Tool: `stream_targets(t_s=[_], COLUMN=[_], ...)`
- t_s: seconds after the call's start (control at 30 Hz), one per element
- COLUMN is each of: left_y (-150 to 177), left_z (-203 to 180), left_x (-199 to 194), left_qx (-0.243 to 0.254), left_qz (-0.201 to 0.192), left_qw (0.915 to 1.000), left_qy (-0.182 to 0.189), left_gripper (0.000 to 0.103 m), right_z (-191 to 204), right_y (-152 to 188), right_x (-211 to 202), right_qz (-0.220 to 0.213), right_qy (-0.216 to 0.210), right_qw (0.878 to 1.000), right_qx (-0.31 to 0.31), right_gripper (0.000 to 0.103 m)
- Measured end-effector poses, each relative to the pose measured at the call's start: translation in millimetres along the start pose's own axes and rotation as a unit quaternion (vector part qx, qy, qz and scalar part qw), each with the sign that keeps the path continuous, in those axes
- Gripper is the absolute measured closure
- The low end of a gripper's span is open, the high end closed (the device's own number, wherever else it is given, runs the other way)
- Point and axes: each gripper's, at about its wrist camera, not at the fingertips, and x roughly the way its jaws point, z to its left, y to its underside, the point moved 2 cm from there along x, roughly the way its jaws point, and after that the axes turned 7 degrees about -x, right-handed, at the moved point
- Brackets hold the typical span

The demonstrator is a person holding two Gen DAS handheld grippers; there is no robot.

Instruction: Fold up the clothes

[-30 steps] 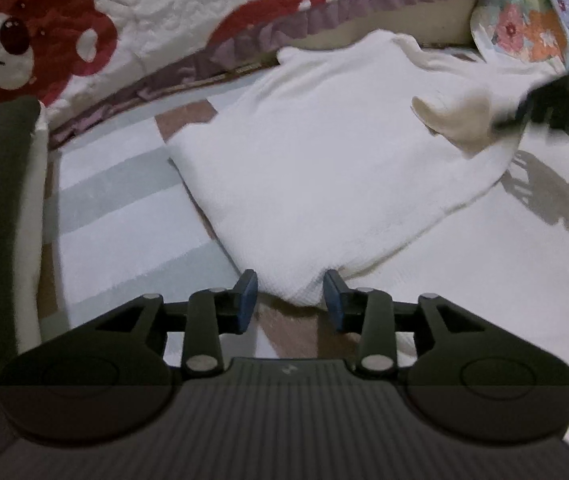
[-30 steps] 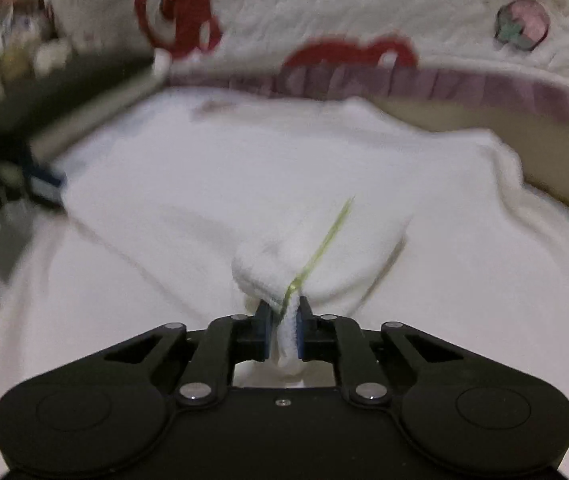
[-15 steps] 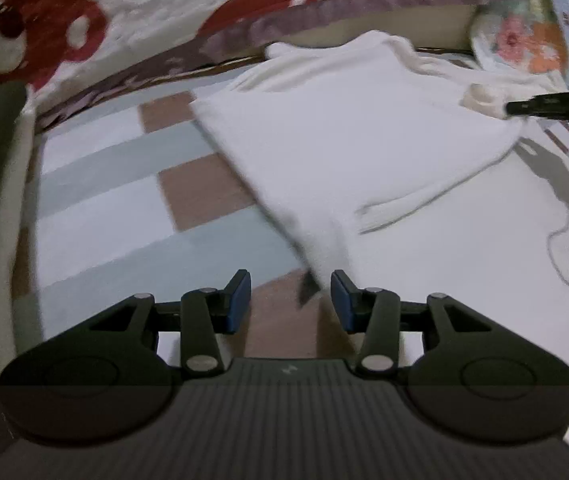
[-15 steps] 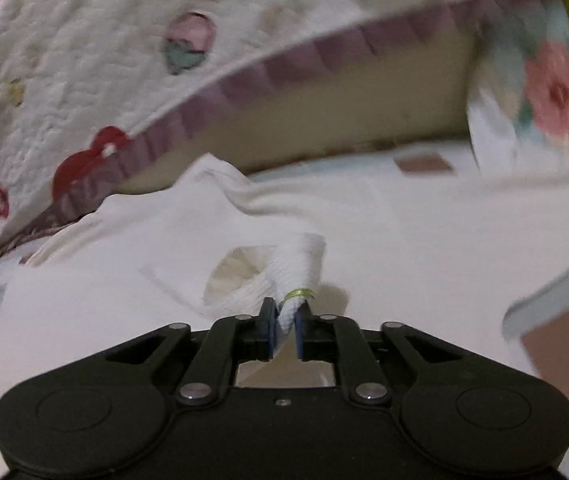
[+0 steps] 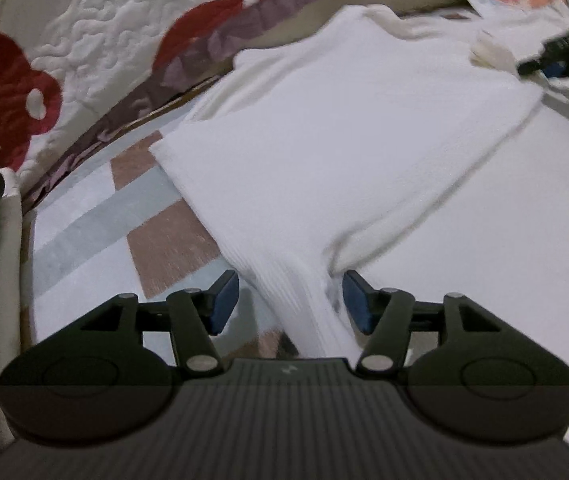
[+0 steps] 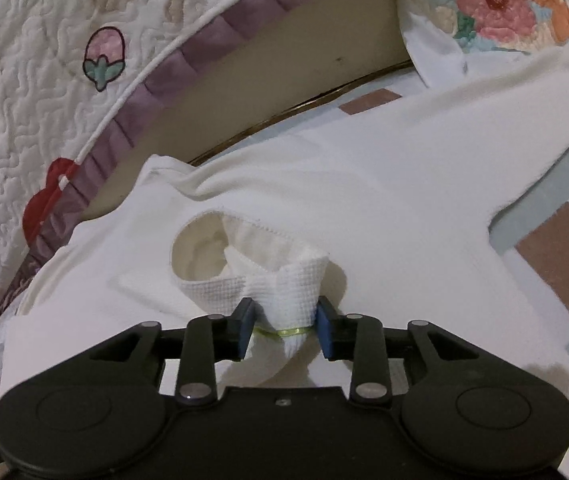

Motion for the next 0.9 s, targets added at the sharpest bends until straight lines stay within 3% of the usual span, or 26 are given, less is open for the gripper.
stream_targets(t_s=[0.07, 0.1, 0.2, 0.3, 0.43, 0.53, 0.6, 0.67, 0.77, 0.83, 0.9], left_y=[1.5, 3.0, 13.5, 22.9, 30.9, 29.1, 27.7, 26.3, 24.1, 16.9, 3.4], left_z=[3.8, 4.8, 12.3, 18.8, 29.6, 42.3, 50.8, 59.2, 71.8, 85.8, 97.1], left_x=[-0.6, -1.0, -8.1, -16.2, -15.8, -16.5, -17.1, -17.7, -18.8, -31.5, -36.5], left_qx=[0.008, 0.019, -0.011, -0.034, -0.09, -0.127, -0.151, -0.175, -0.211, -0.233, -0.23], left_qz=[-0.005, -0.006, -0.018, -0.035, -0.02, 0.008, 0.026, 0.044, 0.071, 0.034, -0.02], left_qw=[0.9999, 0.9996, 0.9993, 0.9979, 0.9951, 0.9919, 0.988, 0.9827, 0.9721, 0.9675, 0.9695], left_qy=[-0.011, -0.019, -0.03, -0.042, -0.037, -0.004, 0.018, 0.04, 0.074, 0.093, 0.084], left_gripper=[0.084, 0.095, 0.096, 0.097, 0.097, 0.097, 0.096, 0.091, 0.079, 0.068, 0.055], right_z=[0.6, 0.9, -0.1, -4.5, -7.8, -19.1, -31.7, -42.4, -41.2, -34.8, -28.7], right_y=[0.4, 0.6, 1.2, 5.6, 4.1, -2.7, -6.9, -11.5, -20.2, -27.0, -32.3], right_x=[-0.9, -1.2, -3.1, -8.1, -18.3, -28.8, -34.6, -38.3, -38.1, -30.1, -20.8], right_qz=[0.002, 0.003, 0.006, 0.009, 0.033, 0.033, 0.024, 0.019, 0.001, 0.001, 0.002], right_qy=[-0.002, -0.003, -0.007, -0.008, 0.01, 0.026, -0.009, -0.043, -0.047, -0.045, -0.046], right_qw=[1.0, 1.0, 1.0, 1.0, 0.998, 0.997, 0.999, 0.999, 0.999, 0.999, 0.998], right_qx=[-0.006, -0.009, -0.017, -0.018, -0.053, -0.058, -0.018, 0.022, 0.008, -0.022, -0.051], right_gripper=[0.06, 0.06, 0.06, 0.06, 0.06, 0.058, 0.057, 0.054, 0.048, 0.048, 0.048])
